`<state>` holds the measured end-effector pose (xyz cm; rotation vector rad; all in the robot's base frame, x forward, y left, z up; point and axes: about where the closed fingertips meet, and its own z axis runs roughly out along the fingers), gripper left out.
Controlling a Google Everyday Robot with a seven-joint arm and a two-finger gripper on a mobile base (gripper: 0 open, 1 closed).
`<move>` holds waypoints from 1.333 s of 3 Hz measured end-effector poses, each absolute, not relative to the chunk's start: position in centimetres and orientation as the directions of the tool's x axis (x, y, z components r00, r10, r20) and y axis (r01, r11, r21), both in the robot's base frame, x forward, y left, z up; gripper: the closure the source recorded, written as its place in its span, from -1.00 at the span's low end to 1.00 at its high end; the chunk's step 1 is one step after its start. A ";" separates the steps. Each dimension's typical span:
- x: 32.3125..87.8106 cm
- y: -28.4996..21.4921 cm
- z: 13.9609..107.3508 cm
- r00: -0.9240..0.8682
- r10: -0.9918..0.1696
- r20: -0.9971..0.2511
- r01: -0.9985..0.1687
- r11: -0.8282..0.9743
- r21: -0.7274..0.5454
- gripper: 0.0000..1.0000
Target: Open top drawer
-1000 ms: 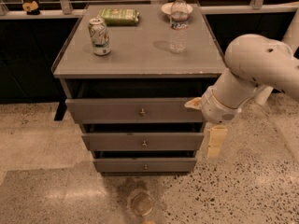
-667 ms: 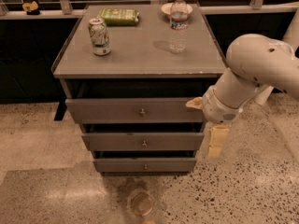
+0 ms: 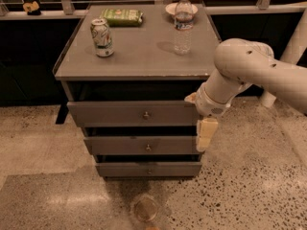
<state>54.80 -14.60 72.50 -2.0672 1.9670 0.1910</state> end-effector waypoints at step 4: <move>56.2 -11.5 68.9 0.252 -0.958 -0.140 -0.949 -0.216 -0.230 -1.00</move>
Offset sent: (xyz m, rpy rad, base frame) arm 0.0081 0.0096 -0.0228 -0.0273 0.0278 0.2141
